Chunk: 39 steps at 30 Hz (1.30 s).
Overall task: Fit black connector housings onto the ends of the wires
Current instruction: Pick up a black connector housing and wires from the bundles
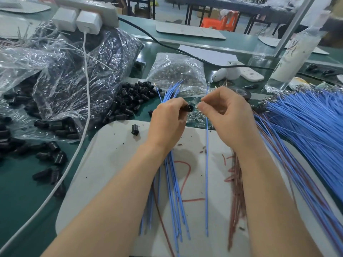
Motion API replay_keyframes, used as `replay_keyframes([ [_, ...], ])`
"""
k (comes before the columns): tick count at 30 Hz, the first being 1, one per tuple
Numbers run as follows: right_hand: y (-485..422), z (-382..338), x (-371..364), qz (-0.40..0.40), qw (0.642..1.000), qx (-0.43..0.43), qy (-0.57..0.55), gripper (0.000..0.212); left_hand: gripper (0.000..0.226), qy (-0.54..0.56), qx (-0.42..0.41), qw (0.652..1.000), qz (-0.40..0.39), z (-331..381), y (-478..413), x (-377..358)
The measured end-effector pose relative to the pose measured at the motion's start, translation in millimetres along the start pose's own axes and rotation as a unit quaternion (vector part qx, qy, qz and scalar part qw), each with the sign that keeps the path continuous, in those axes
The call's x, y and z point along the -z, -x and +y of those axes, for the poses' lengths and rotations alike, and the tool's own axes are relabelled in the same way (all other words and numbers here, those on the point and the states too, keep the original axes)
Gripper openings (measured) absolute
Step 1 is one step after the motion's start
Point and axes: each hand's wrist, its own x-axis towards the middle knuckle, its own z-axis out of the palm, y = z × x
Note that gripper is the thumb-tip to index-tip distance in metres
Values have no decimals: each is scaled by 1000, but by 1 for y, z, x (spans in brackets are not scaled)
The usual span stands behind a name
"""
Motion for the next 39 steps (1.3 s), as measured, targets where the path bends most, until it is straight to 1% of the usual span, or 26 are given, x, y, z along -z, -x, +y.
replay_keyframes([
  [4, 0, -1, -3, 1, 1000, -7, -11, 12, 11, -5, 1, 1000, -3, 2, 1, 0],
  [7, 1, -2, -4, 1, 1000, -2, 12, 14, 12, -7, 1, 1000, -10, 3, 1, 2],
  [13, 3, -5, -8, 18, 997, 10, 70, 8, 15, -24, -1, 1000, -19, 5, 2, 4],
  [18, 3, -6, -10, 47, 992, 22, 115, 8, 14, -43, -8, 999, -17, 7, 2, 4],
  [21, 3, -4, -11, 61, 991, 19, 121, 8, 13, -57, -16, 998, -16, 7, 3, 3],
  [24, 2, 1, -11, 68, 992, 1, 109, 8, 14, -29, -35, 998, -50, 7, 4, 3],
  [27, 0, 9, -9, 57, 994, -26, 86, 7, 18, -1, -58, 994, -90, 7, 3, 5],
  [30, -2, 16, -7, 33, 996, -47, 66, 8, 12, 6, -63, 993, -96, 5, 1, 7],
  [33, -3, 20, -5, 17, 997, -69, 25, 9, 13, 0, -68, 993, -98, 6, 1, 8],
  [39, -3, 23, -4, 4, 997, -77, 1, 13, 14, -8, -67, 991, -115, 6, 2, 6],
])
